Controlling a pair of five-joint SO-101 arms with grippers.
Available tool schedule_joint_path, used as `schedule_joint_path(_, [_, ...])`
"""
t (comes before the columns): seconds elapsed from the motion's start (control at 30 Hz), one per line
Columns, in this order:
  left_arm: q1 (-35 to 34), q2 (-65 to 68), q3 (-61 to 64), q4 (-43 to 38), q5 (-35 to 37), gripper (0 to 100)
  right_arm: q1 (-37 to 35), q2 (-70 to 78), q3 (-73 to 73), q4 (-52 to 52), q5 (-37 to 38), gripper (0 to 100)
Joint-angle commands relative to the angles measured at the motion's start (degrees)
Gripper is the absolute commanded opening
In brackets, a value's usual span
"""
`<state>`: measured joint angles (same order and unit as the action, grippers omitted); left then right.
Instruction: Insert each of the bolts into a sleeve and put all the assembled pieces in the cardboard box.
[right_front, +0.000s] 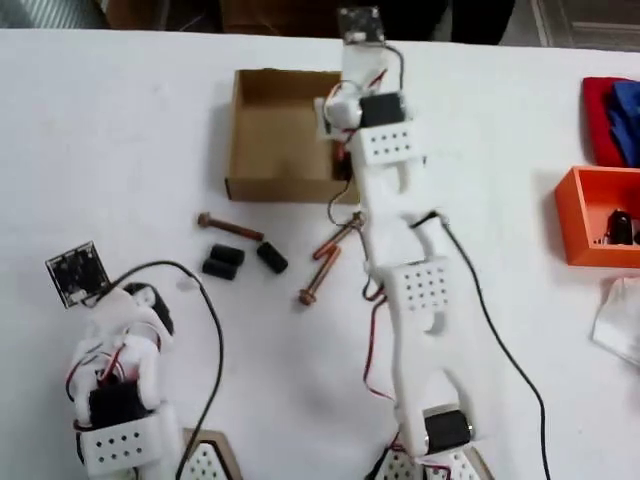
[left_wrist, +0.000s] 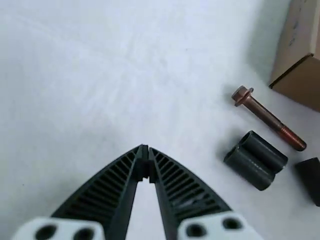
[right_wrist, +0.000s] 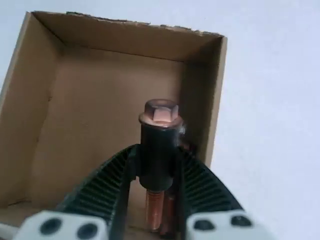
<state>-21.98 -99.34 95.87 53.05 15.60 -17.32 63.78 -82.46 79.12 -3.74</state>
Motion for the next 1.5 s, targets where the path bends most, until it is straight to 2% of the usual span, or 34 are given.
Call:
schedule_joint_path(0.0, [-0.53, -0.62, 1.45, 0.18, 0.53, 3, -1.36, 4.44, -10.55, -0.66, -0.88, 2.1])
schedule_joint_path(0.13, [-0.53, -0.62, 1.45, 0.18, 0.53, 3, -1.89, 5.41, -10.37, -4.18, -4.31, 2.1])
schedule_joint_path(0.37, [-0.53, -0.62, 1.45, 0.09, 0.53, 3, -2.42, 4.97, -1.93, -8.84, -4.84, 2.1])
schedule_joint_path(0.83, [-0.44, -0.70, 1.45, 0.09, 0.53, 3, -2.24, 5.23, 0.00, -1.98, -4.92, 2.1])
schedule_joint_path(1.47, [-0.44, -0.70, 1.45, 0.09, 0.53, 3, -2.33, 8.57, 0.09, -0.04, -6.51, 2.1])
